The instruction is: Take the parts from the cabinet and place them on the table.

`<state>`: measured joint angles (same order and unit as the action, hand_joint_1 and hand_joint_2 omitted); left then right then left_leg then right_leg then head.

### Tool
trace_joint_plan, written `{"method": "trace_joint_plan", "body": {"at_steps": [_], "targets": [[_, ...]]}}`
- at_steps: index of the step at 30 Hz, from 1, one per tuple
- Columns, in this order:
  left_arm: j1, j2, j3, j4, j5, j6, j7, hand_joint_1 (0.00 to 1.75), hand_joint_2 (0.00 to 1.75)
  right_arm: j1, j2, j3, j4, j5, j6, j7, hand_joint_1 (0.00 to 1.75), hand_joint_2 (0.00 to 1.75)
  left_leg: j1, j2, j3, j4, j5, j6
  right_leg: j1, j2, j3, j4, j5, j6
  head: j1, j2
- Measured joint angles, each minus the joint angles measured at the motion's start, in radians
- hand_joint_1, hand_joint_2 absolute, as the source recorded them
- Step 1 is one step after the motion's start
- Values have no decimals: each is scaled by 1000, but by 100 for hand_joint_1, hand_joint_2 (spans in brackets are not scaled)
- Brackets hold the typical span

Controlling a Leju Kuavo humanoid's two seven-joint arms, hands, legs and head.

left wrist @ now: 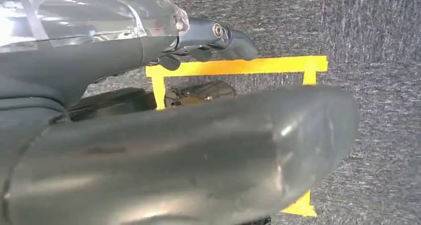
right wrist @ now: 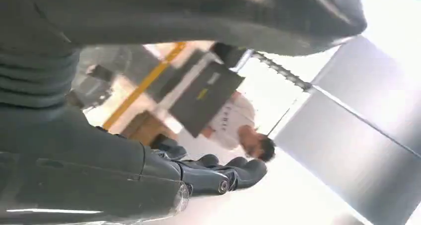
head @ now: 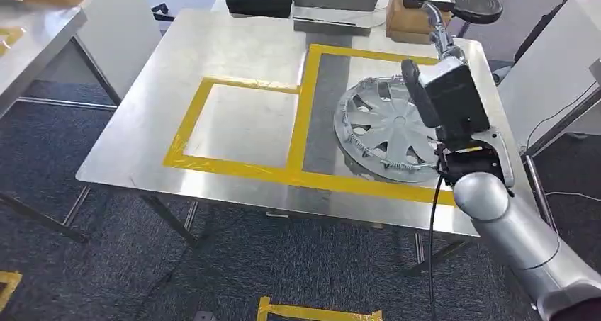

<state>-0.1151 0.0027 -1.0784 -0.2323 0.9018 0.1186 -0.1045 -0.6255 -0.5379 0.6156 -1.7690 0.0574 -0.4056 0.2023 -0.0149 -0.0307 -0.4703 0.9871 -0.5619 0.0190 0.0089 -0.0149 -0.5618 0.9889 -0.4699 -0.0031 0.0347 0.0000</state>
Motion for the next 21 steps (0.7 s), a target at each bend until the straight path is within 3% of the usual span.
{"method": "trace_joint_plan", "body": {"at_steps": [2,4,5,9,14,21], "targets": [[1,1,1,0,12,8,0,0,0,139,2,-56,-80,-111,-49,-149,0,0,3,-6,1,0,0,0,2,-5,5,-2,-2,2,0,0],[3,3,1,0,22,14,-2,0,0,246,5,-94,-145,-179,-62,-255,0,0,2,-7,0,0,0,0,1,-8,5,-2,-3,4,1,0],[4,5,2,0,30,19,-10,0,0,316,13,-118,-184,-213,-63,-338,0,0,3,-6,0,-1,-1,0,2,-7,5,-2,-3,3,-1,0],[5,13,3,0,50,31,-27,0,0,533,57,-163,-261,-272,-62,-507,0,0,3,-4,-1,-1,-2,-1,2,-7,5,-2,-6,4,1,0],[5,24,3,0,58,31,-29,0,0,662,97,-186,-301,-273,-82,-544,0,0,3,12,0,-2,-2,0,2,2,5,-2,-5,4,1,0],[4,38,3,0,59,48,-6,0,0,722,126,-201,-326,-298,-80,-535,0,0,3,27,2,-2,-4,1,2,11,5,-2,-3,4,2,0]]}}
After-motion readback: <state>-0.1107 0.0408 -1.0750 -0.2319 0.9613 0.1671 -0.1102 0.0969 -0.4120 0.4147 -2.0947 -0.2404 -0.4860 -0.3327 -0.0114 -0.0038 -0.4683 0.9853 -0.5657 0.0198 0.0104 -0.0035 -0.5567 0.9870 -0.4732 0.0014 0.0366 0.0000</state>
